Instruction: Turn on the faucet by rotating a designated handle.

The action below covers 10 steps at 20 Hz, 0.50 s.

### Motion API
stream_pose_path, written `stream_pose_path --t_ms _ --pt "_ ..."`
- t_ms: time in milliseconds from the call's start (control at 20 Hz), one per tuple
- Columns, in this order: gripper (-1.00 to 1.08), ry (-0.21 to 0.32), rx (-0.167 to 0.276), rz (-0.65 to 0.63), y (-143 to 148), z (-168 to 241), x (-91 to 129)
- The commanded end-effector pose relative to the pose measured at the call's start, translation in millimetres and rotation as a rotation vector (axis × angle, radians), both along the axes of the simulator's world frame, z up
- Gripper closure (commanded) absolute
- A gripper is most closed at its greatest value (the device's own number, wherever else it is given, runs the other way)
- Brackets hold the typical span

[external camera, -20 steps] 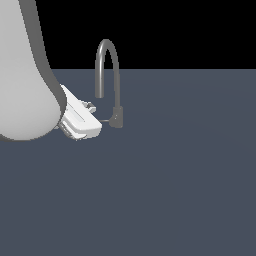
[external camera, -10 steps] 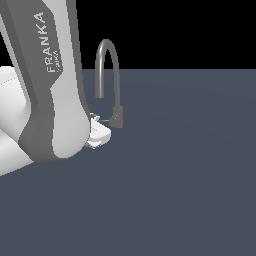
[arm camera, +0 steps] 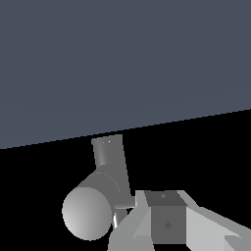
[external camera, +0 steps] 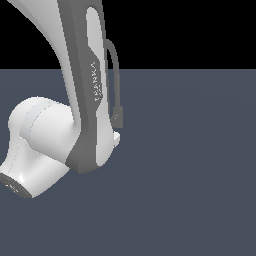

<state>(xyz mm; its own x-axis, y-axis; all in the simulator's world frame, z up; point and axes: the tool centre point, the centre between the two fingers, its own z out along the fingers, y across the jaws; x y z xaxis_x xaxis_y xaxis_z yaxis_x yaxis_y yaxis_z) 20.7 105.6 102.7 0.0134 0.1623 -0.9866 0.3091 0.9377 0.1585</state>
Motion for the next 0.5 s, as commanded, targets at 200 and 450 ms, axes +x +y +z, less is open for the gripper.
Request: stream_pose_path --t_ms 200,450 --pt "1.08 0.001 -0.093 0.086 -6 -19 10" --pt "1.08 0.002 -0.139 0.129 -10 -28 16"
